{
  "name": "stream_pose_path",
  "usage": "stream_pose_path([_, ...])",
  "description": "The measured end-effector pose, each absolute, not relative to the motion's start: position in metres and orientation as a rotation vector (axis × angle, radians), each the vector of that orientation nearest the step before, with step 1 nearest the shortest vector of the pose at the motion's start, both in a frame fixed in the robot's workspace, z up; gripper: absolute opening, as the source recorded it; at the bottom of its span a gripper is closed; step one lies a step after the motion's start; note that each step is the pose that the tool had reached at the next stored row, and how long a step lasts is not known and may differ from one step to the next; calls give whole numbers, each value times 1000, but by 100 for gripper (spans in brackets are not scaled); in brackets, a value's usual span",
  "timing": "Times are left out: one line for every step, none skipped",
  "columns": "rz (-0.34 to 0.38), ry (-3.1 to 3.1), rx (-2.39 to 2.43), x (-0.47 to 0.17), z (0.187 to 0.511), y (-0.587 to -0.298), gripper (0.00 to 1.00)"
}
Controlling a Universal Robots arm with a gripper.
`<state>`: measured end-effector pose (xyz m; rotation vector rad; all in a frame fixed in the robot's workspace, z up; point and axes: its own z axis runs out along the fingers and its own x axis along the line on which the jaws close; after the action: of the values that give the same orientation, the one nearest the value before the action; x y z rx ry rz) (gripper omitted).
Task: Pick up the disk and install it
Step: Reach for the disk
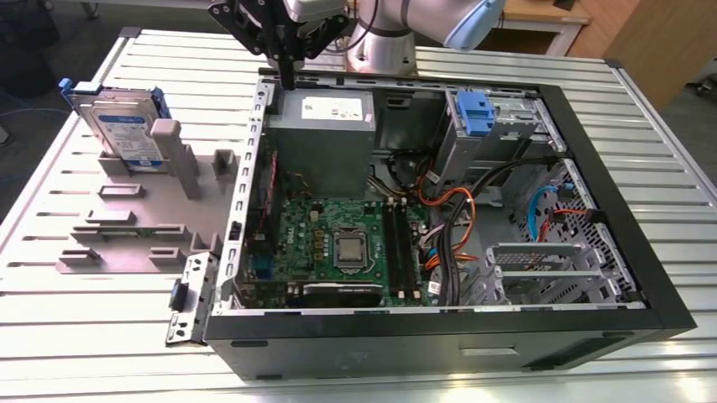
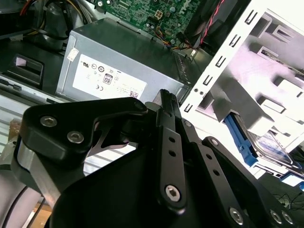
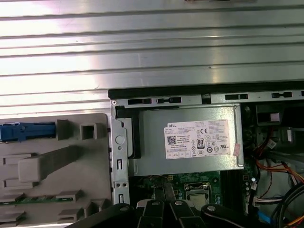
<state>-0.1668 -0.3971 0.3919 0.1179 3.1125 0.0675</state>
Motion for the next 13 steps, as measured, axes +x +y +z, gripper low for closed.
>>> stream_pose_path([68,3112,118,-167,392,-397,11])
stream_pose_path([67,3113,118,-169,392,-397,11])
stream_pose_path([68,3113,118,-171,392,-397,11])
stream_pose_path([68,3113,118,-172,392,-397,11])
stream_pose_path([68,3113,118,-172,392,-397,11])
stream_pose_path([68,3113,118,-172,392,-397,11])
stream_pose_path([68,3112,118,-172,392,-397,11])
stream_pose_path([67,3113,118,-174,392,-397,11])
stream_pose_path([68,3112,118,-175,392,-397,11])
stream_pose_path([68,3112,118,-176,392,-397,11])
stream_pose_path([68,3113,118,-176,392,-397,11])
stream_pose_path([68,3113,118,-176,392,-397,11])
stream_pose_path([68,3112,118,-176,392,-397,11])
